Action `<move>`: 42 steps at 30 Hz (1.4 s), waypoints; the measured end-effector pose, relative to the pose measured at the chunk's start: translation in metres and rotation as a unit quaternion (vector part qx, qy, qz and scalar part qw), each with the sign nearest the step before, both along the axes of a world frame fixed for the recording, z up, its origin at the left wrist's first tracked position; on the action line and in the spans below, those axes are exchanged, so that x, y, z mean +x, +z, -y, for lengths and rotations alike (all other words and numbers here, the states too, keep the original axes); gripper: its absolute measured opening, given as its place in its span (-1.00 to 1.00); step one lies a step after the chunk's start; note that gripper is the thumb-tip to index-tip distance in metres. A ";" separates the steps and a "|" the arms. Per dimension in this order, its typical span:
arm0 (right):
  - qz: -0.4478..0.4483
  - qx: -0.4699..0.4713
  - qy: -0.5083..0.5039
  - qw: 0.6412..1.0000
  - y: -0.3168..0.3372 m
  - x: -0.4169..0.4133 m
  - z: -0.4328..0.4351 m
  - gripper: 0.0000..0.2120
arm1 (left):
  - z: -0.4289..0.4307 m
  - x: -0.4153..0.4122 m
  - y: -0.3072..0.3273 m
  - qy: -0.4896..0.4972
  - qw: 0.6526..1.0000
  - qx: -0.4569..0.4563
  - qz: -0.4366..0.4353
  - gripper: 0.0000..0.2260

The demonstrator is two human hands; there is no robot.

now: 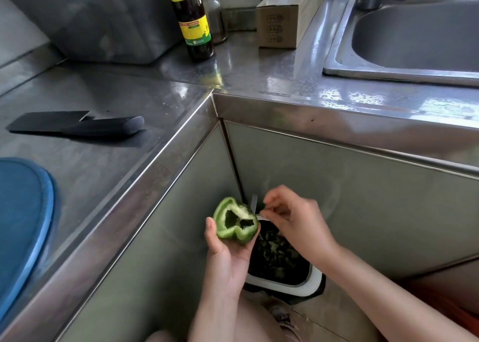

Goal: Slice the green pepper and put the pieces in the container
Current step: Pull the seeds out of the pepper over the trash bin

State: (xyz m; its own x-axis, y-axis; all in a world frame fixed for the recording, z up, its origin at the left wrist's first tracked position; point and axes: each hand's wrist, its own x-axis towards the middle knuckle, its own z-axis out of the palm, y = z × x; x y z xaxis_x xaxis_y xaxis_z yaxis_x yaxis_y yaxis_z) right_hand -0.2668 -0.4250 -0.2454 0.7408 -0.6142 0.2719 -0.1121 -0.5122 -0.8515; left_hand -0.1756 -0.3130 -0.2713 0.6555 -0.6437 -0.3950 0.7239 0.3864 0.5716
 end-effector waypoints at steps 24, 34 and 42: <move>-0.358 -0.089 0.029 0.929 0.018 0.045 -0.011 -0.90 | -0.002 -0.014 0.005 -0.077 0.988 0.068 0.116 -0.11; -0.348 -0.046 0.059 0.935 0.020 0.038 -0.004 -0.73 | -0.003 -0.014 0.007 -0.077 0.984 0.091 0.130 -0.12; -0.308 -0.048 0.104 0.944 0.024 0.029 0.009 -0.81 | -0.004 -0.016 0.010 -0.085 0.983 0.104 0.123 -0.31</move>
State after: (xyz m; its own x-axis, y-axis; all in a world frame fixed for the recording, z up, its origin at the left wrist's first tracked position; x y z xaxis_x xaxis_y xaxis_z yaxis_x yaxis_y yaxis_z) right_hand -0.2380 -0.4340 -0.2213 0.8782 -0.4327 -0.2037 -0.4603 -0.6492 -0.6055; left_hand -0.1914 -0.3092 -0.2612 0.6372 -0.6747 -0.3725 0.5982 0.1283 0.7910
